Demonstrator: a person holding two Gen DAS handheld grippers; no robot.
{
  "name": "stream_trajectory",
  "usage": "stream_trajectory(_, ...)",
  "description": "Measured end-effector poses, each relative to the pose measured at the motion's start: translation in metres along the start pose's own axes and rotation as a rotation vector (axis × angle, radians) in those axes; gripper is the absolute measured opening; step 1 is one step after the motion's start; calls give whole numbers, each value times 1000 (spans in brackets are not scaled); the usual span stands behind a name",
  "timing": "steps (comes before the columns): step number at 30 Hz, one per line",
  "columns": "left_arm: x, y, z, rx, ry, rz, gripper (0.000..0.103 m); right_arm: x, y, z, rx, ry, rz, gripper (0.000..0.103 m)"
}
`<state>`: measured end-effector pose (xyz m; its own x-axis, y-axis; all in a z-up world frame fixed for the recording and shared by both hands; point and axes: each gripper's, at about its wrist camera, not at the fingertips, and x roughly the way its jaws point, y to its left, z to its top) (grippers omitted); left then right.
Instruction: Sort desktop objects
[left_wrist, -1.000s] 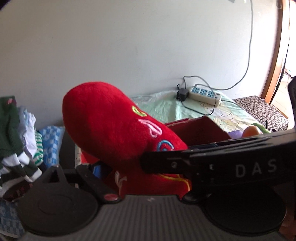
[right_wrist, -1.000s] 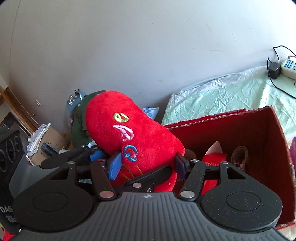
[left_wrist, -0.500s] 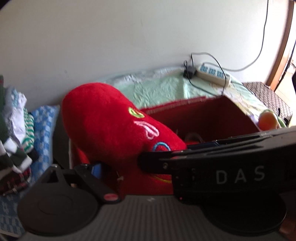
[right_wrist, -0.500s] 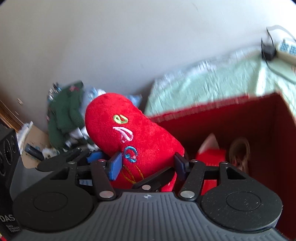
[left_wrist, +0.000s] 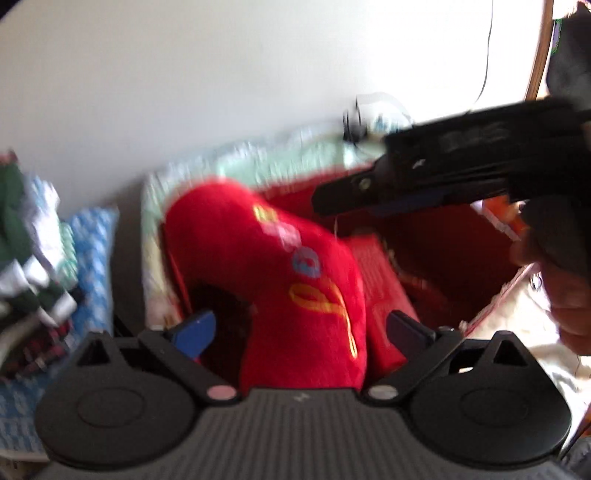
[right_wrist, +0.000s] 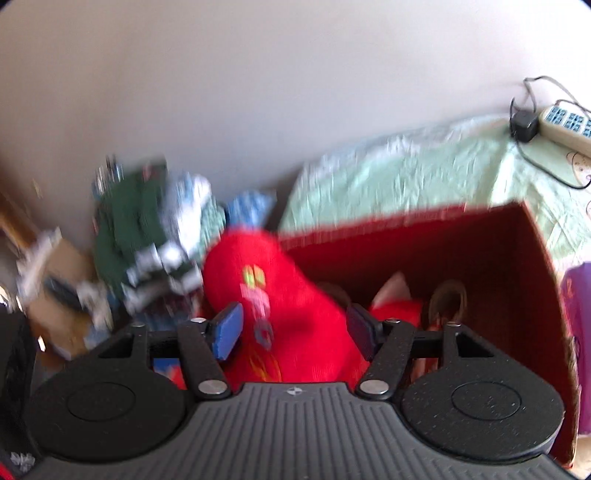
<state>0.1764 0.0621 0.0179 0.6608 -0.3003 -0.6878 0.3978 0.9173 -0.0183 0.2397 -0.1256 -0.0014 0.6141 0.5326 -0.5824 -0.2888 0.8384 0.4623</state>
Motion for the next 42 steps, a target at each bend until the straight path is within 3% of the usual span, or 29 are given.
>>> stream_trajectory(2, 0, 0, 5, 2, -23, 11, 98, 7, 5, 3, -23, -8, 8, 54)
stream_trajectory(3, 3, 0, 7, 0, -23, 12, 96, 15, 7, 2, -27, 12, 16, 44)
stream_trajectory(5, 16, 0, 10, -7, 0, 12, 87, 32, 8, -1, -17, 62, 35, 36)
stream_trajectory(8, 38, -3, 3, -14, 66, 19, 79, 48, 11, -5, -37, 99, 17, 36)
stream_trajectory(14, 49, -11, -6, 12, 100, 33, 82, 52, 11, -4, -52, 118, 27, 36)
stream_trajectory(17, 43, -9, -3, -25, 94, 23, 84, 31, 4, -3, -4, 69, 46, 41)
stream_trajectory(21, 35, -14, 4, -85, 70, 55, 95, -2, -2, -3, 24, -14, 33, 45)
stream_trajectory(28, 47, -33, 19, -119, 90, 149, 96, -41, -4, -12, -57, -90, -175, 55)
stream_trajectory(32, 49, -45, 21, -137, 96, 221, 99, -55, -16, -22, -41, -121, -232, 64)
stream_trajectory(37, 48, -57, 26, -146, 83, 297, 100, -70, -26, -31, -37, -150, -255, 72)
stream_trajectory(42, 42, -66, 25, -212, 75, 363, 100, -81, -37, -33, -28, -146, -221, 76)
